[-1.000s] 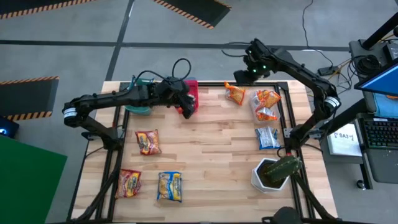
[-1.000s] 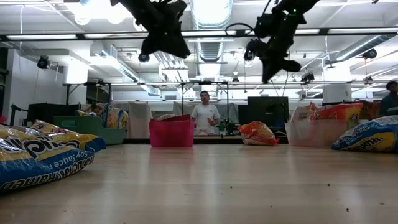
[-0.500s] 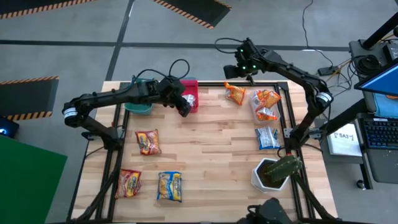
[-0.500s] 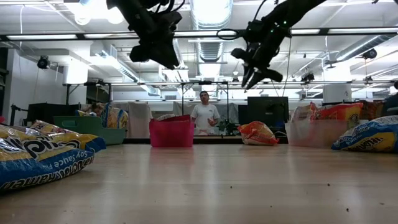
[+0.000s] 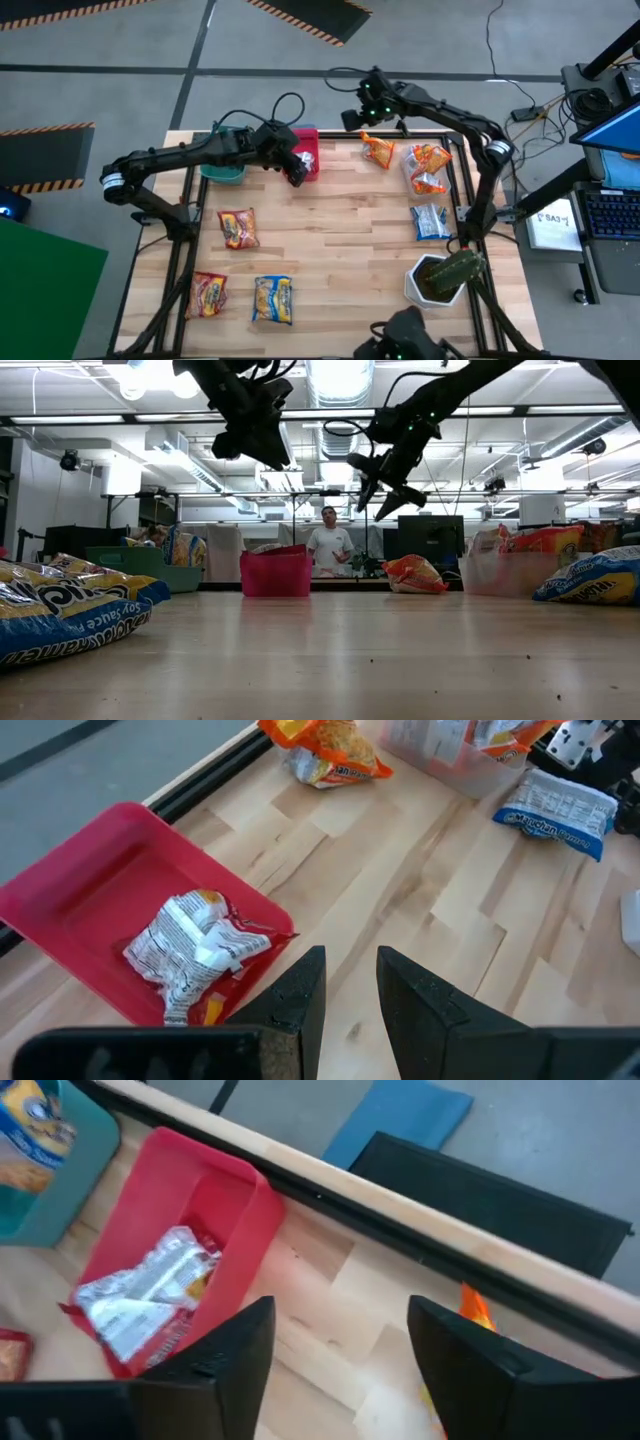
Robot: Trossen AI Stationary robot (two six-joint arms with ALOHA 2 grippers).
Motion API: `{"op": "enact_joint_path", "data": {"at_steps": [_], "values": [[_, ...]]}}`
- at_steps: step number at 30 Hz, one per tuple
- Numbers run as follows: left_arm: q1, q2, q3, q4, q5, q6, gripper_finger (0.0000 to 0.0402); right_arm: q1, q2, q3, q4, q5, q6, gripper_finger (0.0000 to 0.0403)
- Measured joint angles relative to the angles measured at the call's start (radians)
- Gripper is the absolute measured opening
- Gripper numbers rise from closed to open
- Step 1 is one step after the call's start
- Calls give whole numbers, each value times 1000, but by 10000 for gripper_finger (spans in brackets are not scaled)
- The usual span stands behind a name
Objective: Sort Maruchan noodles
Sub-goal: Put the orange noodle pack into the transparent bin
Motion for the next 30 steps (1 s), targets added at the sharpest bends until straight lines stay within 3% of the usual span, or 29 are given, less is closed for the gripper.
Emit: {"op": "enact_joint_path", "data": {"at_steps": [8, 16, 19, 24, 30], "values": [[0, 0, 0, 1, -42, 1, 76, -1, 60, 37, -4, 15, -66, 249], [0, 0, 0, 3, -43, 1, 76, -1, 67, 37, -6, 25, -72, 244], [0, 1, 0, 17, -49, 5, 76, -1, 67, 37, -7, 97, -92, 240], [0, 1, 0, 41, -49, 8, 76, -1, 72, 37, -53, 305, -112, 240], [0, 1, 0, 49, -49, 14, 76, 4, 112, 37, -113, 331, -123, 232]]}}
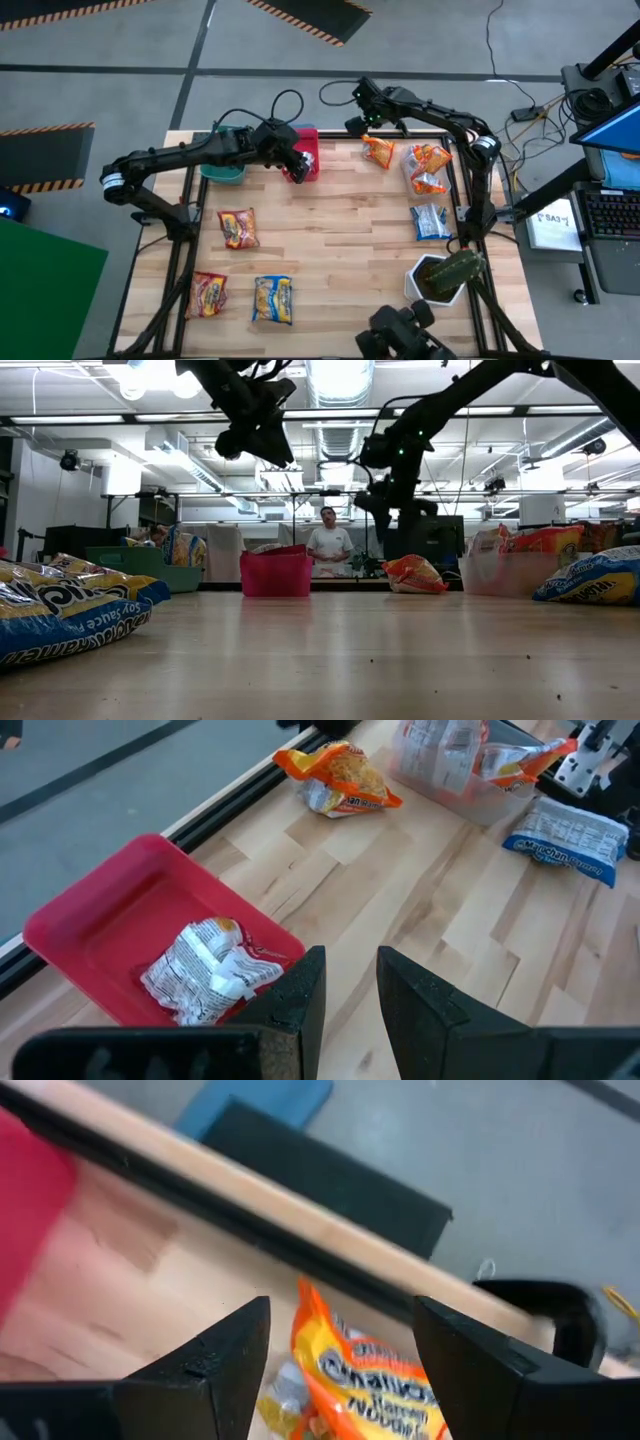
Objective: Sort Maruchan noodles
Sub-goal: Put the orange noodle pack into the transparent bin
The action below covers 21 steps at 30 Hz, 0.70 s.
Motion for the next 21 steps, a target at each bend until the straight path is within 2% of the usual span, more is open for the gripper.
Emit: {"op": "enact_joint_path", "data": {"at_steps": [7, 15, 18, 21], "values": [[0, 0, 0, 4, 0, 5, 76, 8, 83, 0, -105, -1, 1, 228], [0, 0, 0, 3, 1, -30, 76, 26, 143, 0, -149, -53, 9, 224], [-1, 0, 0, 3, 4, -42, 76, 33, 146, 0, -149, -58, 9, 204], [-1, -5, 0, 3, 36, -54, 76, 40, 146, 0, -149, -76, 8, 166]]}}
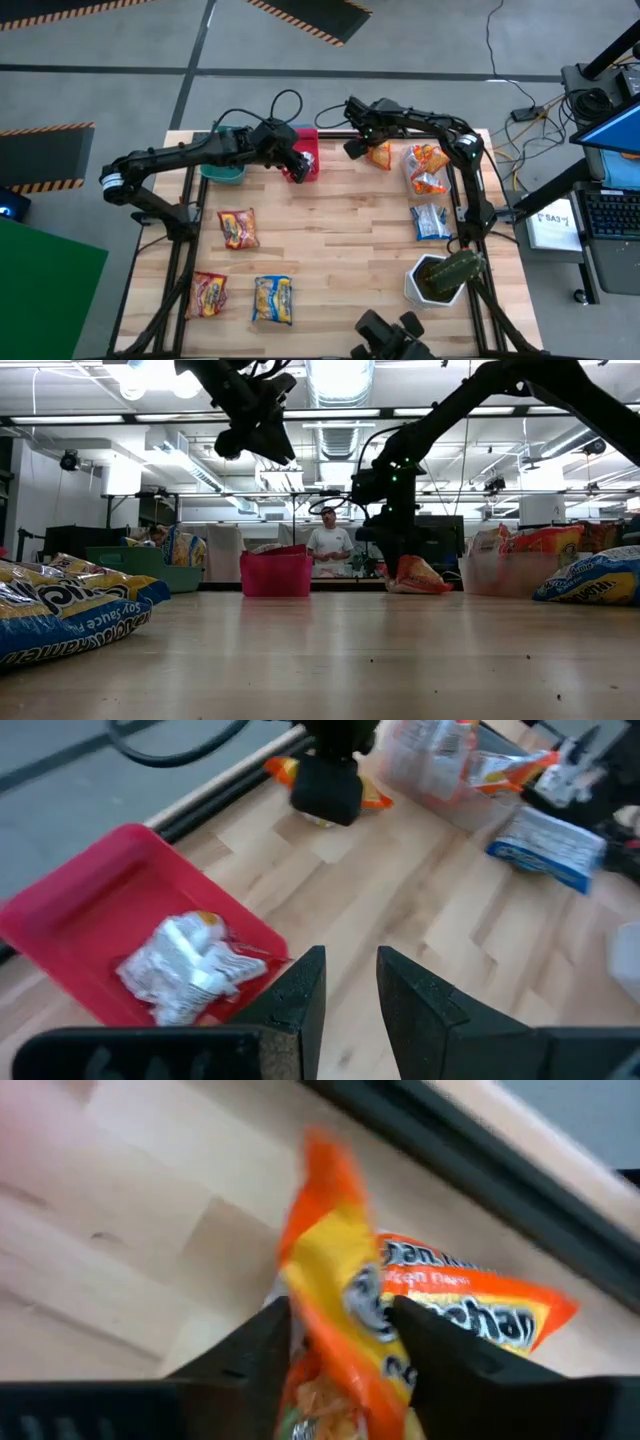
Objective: Sort Maruchan noodles
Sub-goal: Put the orange noodle pack into the transparent bin
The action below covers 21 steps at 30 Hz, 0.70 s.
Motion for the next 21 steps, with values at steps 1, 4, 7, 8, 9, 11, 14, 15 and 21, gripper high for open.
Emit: {"op": "enact_joint_path", "data": {"at_steps": [1, 4, 7, 8, 9, 11, 14, 15, 21], "values": [[0, -2, 0, 0, 4, -5, 76, 0, 0, 0, 0, -12, 1, 150], [-2, -3, 0, 0, 9, -8, 76, 1, 0, 0, 0, -41, 1, 102], [-2, -3, 0, 0, 10, -9, 76, 1, 0, 0, 4, -61, -10, 50], [-2, -5, 0, 0, 10, -12, 76, 3, 0, 0, 4, -67, -20, 33], [-3, -6, 0, 0, 10, -16, 76, 5, -2, 0, 5, -77, -30, 21], [-9, -7, 0, 2, 10, -27, 76, 10, -10, -1, 4, -108, -32, 14], [-28, -7, 0, 4, 10, -33, 76, 20, -37, -1, 13, -139, -17, 10], [-34, -7, 0, 4, 10, -31, 76, 24, -50, -2, 20, -139, -13, 9], [-47, -7, 0, 9, 13, -6, 76, 33, -110, -1, 61, -143, -3, 9]]}}
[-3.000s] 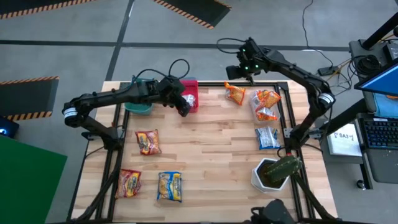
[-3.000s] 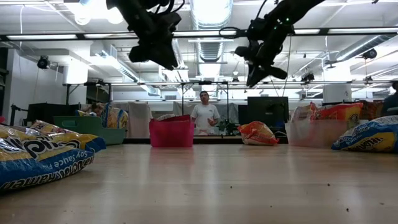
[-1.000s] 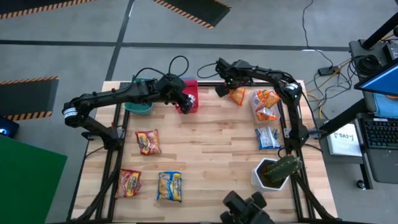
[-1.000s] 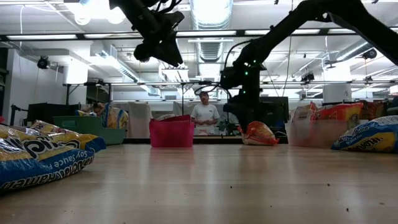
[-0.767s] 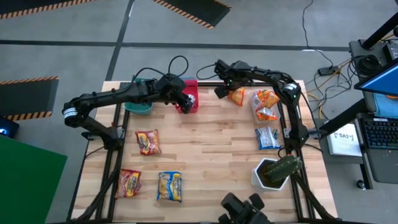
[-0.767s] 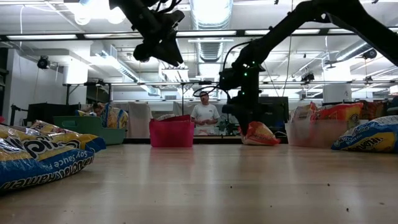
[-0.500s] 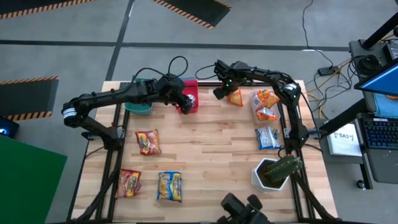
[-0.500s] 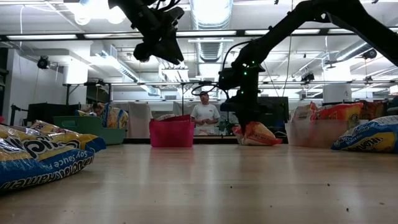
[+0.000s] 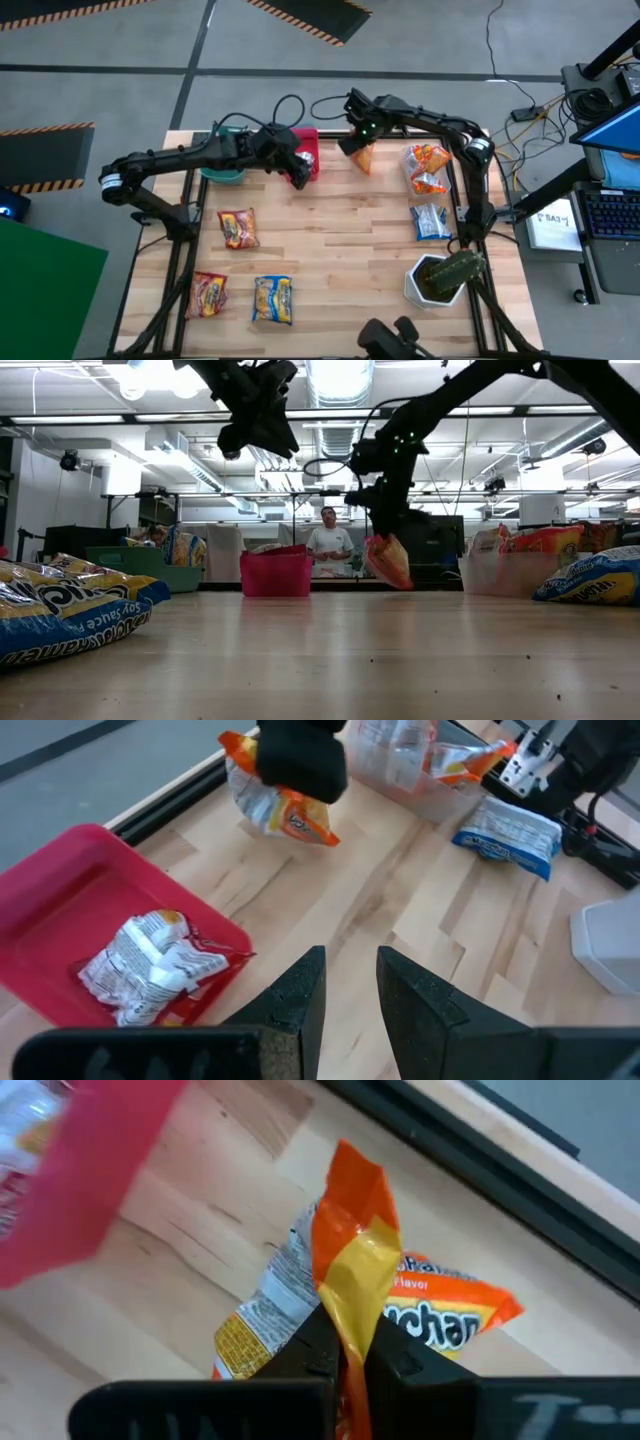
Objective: Sort Maruchan noodles
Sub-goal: Put the orange noodle pack into the transparent bin
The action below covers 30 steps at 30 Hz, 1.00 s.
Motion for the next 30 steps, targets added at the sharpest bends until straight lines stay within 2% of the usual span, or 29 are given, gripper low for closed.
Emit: {"op": "enact_joint_path", "data": {"at_steps": [4, 12, 16, 21, 27, 30], "values": [[0, 0, 0, 11, -6, 1, 76, -1, -41, 0, 6, -40, 6, 9], [0, -14, 0, 72, 12, 9, 76, 0, -186, 0, 21, -257, 50, 8], [0, -30, 35, 61, 13, 36, 76, -1, -278, 0, 19, -281, 51, 8], [0, -33, 137, 51, 13, 133, 76, 13, -392, 0, 16, -313, 41, 8], [-13, -47, 270, -39, 14, 229, 76, 33, -526, -1, 40, -319, 85, 8], [-12, -62, 339, -115, 13, 284, 76, 18, -594, -1, -33, -316, 115, 8]]}}
